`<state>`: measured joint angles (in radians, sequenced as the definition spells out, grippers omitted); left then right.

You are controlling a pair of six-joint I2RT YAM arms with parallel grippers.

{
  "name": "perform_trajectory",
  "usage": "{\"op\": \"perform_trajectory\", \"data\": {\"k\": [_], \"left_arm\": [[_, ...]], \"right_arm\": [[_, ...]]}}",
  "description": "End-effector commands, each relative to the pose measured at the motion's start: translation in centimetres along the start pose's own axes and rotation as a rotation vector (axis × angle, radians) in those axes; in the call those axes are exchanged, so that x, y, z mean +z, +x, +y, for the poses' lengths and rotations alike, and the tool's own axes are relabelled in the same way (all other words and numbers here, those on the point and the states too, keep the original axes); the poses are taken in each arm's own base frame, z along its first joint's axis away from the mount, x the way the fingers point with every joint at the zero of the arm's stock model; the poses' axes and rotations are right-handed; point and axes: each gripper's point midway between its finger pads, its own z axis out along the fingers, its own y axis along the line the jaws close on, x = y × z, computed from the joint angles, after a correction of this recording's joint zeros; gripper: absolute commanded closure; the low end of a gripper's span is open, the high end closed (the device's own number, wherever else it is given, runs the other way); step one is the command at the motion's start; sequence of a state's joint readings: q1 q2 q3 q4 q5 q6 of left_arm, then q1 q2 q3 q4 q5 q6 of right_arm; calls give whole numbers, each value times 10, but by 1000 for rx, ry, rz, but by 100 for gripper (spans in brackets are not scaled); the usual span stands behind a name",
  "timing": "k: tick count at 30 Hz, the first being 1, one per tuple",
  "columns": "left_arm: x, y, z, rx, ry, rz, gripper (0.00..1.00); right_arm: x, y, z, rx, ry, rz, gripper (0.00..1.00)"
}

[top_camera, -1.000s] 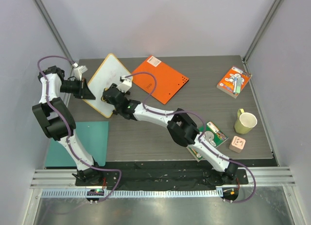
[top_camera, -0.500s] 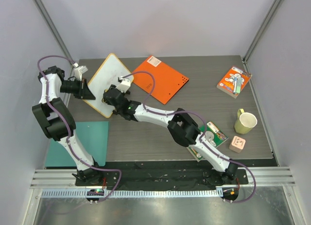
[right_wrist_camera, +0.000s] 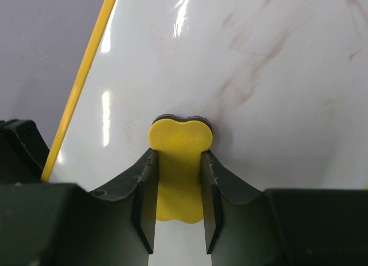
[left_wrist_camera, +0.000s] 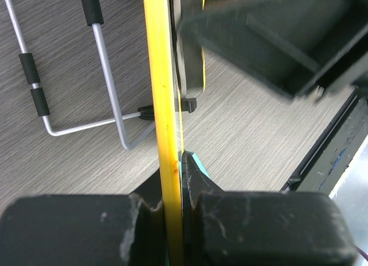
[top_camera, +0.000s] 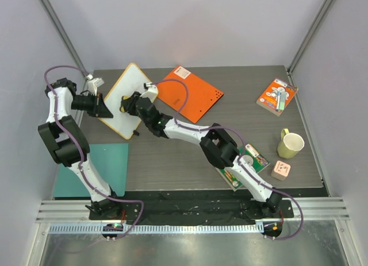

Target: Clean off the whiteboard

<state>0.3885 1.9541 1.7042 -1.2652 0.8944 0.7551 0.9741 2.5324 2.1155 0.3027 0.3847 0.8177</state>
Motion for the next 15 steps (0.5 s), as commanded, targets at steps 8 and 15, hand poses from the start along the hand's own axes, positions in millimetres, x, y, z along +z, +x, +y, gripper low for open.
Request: {"op": "perform_trajectory", "data": {"k": [8,15], "left_arm": [[20,30,-48,86,158,137,100],[19,32,-48,90,159,141,100]], "right_arm": [[53,-92,-40,58,8,-182,99],[57,-60,-55,33,4,-79,99]]}}
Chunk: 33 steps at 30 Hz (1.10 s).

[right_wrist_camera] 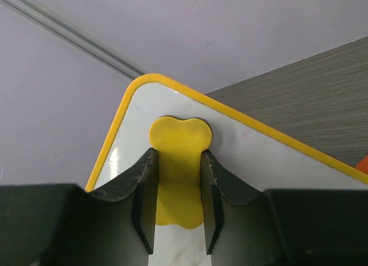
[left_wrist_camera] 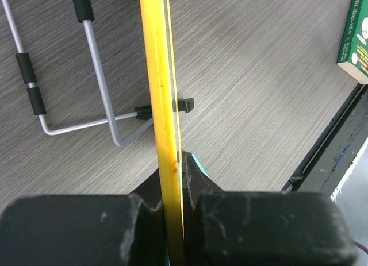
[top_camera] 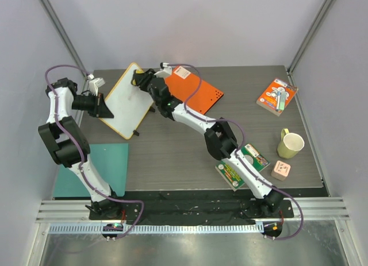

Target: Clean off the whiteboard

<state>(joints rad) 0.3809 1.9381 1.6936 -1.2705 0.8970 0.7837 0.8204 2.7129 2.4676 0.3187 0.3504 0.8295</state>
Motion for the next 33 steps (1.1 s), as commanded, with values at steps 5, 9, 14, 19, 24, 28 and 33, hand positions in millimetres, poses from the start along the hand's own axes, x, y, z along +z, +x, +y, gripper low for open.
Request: {"op": "perform_trajectory", "data": {"k": [5,9,14,19,24,28,33], "left_arm": [[19,29,-45,57,159,132,100],[19,28,-46,58,159,130,100],[19,29,-47,54,161,130,100],[19,31,-47,54,158,134,100],[19,31,-47,56,158,133,100],[18,31,-48,59,159,133,100],[18,33,-49,59,163,137,100]], "right_arm": [[-43,96,-38,-97,43,284,99],[-77,143,-21,-157,11,387,99],[-113,195,8,-217,-64,476,99],[-124,211,21,-174,-83,507,99],[-105,177,-7,-200,9,395,99],[-73,126,-38,-148,79,293,99],[-34,61,-67,-77,121,187,99]]}}
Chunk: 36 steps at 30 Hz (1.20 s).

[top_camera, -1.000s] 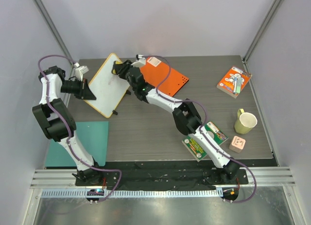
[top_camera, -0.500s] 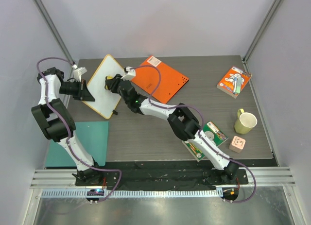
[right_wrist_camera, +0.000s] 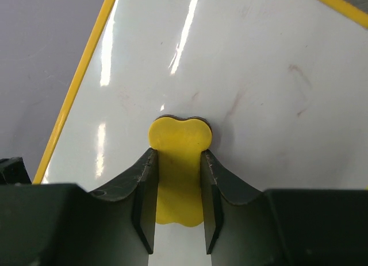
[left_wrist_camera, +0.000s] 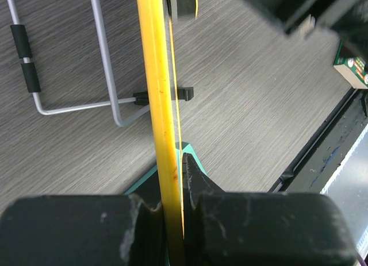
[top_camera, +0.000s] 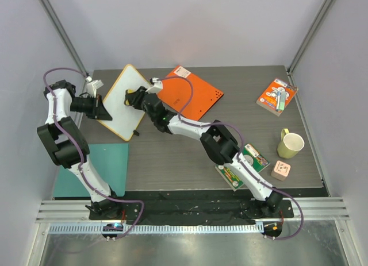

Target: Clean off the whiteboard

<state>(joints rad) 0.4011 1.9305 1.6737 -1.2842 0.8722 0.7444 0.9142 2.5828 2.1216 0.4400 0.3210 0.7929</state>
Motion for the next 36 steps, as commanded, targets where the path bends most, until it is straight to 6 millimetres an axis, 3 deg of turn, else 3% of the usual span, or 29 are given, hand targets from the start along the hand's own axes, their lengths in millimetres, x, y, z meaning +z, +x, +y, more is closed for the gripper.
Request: {"op": "perform_trajectory", "data": {"k": [1,2,3,4,6,7,9,14,15,16,19,20,21,23,25,29,32,36], "left_arm": [[23,26,-49,136,177,124,100],[24,26,-50,131,184,122,100],[24,26,-50,130,187,118,100],[24,25,-50,131,189,115,100],[25,25,-51,123,201,111,100],[26,25,-52,125,203,109,100],[26,25,-52,126,204,108,100],[25,27,-51,129,198,120,100],[25,27,-51,132,195,119,100],[25,27,-51,132,196,118,100],[25,26,-53,129,200,113,100],[24,25,-53,130,200,108,100],[24,25,-54,132,201,109,100],[24,26,-54,130,201,108,100],[23,25,-55,133,199,108,100],[22,23,-56,135,201,99,100],[22,23,-58,135,203,99,100],[20,27,-58,143,191,114,100]], "right_arm": [[20,-24,-68,1,131,15,99],[24,-32,-68,1,131,3,99],[29,-32,-80,-11,151,-3,99],[35,-48,-72,-26,148,-32,99],[42,-48,-85,-34,167,-39,99],[45,-57,-81,-31,158,-54,99],[46,-55,-82,-34,155,-49,99],[37,-20,-79,-35,118,60,99],[30,-2,-90,-44,135,100,99],[25,5,-76,-41,108,111,99],[6,43,-80,-31,115,194,99],[0,41,-71,-16,104,191,99],[-12,59,-89,-9,146,221,99],[-24,67,-82,10,136,230,99],[-37,87,-92,8,156,272,99],[-50,125,-75,-24,123,339,99],[-45,133,-65,-19,107,342,99],[-31,114,-43,-2,71,295,99]]}}
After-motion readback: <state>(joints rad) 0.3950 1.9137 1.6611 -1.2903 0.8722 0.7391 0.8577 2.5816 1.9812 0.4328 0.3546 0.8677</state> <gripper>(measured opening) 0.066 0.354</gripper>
